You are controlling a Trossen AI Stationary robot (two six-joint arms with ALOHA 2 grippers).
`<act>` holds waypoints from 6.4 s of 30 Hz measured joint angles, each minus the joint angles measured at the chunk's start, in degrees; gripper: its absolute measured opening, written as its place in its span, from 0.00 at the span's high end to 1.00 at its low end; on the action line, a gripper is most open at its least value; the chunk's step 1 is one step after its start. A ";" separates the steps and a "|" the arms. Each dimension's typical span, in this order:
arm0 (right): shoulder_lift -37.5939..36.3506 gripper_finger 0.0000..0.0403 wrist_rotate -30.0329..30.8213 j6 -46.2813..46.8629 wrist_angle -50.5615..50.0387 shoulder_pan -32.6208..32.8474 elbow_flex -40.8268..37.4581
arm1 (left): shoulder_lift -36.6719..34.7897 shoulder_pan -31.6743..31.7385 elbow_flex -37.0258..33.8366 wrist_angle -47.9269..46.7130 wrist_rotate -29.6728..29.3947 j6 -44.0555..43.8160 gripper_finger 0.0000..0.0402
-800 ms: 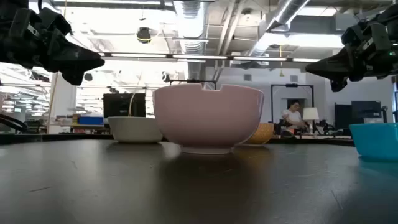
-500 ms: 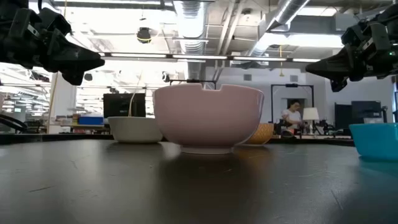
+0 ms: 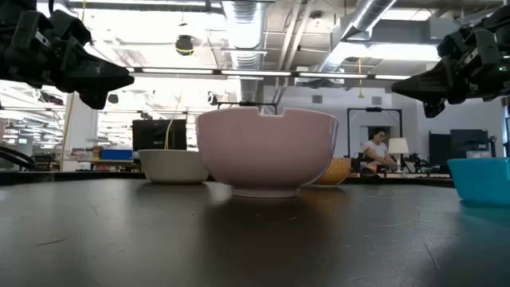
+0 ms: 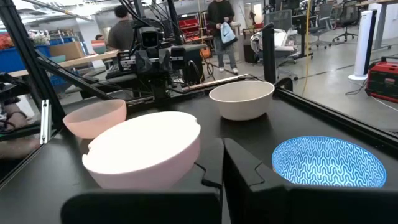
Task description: Nest bowls inside each other
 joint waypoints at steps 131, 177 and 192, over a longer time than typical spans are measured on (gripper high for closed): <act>150.37 0.41 2.97 17.46 -7.36 23.69 132.43 | 1.62 0.02 0.02 0.63 -4.49 -15.03 0.78; 109.64 0.99 -2.50 -2.64 -57.23 11.61 112.06 | 3.02 0.00 0.02 0.59 -4.31 -16.26 0.78; 85.37 0.99 -3.02 8.56 -20.70 3.85 65.35 | 3.02 0.00 0.02 0.61 -5.23 -16.06 0.78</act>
